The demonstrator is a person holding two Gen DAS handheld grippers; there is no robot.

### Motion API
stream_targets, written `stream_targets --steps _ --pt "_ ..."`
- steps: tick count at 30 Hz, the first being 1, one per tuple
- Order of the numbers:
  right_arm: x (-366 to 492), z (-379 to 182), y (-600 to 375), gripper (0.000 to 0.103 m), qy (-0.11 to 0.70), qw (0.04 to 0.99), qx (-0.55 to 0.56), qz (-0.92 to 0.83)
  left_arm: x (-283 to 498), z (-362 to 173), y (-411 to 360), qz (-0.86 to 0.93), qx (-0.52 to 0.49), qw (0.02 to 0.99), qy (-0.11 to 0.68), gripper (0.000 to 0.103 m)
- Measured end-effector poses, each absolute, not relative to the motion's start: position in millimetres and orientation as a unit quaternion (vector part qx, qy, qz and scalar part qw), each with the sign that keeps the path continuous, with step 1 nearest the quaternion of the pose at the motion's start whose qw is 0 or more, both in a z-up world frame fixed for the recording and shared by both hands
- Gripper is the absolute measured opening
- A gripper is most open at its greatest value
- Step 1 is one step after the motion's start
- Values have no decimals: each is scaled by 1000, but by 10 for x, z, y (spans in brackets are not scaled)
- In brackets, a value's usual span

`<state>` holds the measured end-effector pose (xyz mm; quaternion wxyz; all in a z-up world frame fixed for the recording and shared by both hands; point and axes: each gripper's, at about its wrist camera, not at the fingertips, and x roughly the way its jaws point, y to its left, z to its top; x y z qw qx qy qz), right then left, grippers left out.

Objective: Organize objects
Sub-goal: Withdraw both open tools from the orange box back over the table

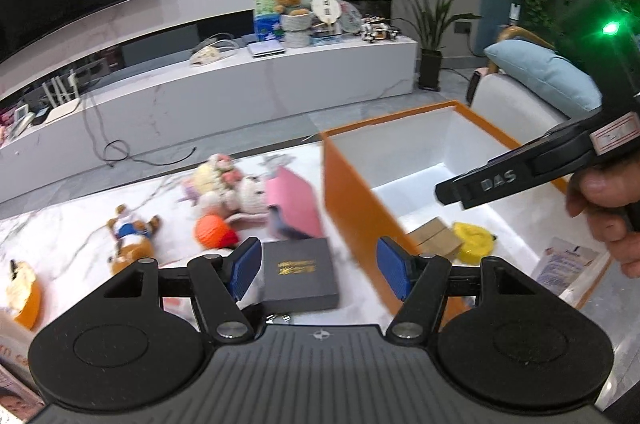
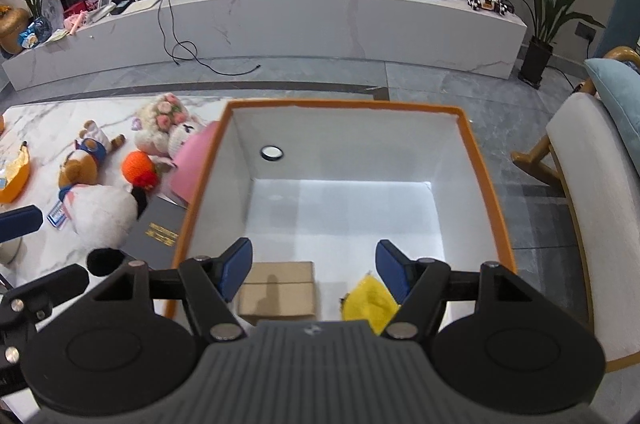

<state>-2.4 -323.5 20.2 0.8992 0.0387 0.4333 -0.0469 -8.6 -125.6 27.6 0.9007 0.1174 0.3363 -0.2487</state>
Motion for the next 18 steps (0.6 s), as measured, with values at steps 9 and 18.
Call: stream_targets --steps 9,18 --pt "45 277 -2901 70 422 906 26 -28 -35 209 -927 -232 111 902 346 75" --pt "108 324 -2556 70 416 909 11 -1 -16 163 -671 -223 103 904 349 75"
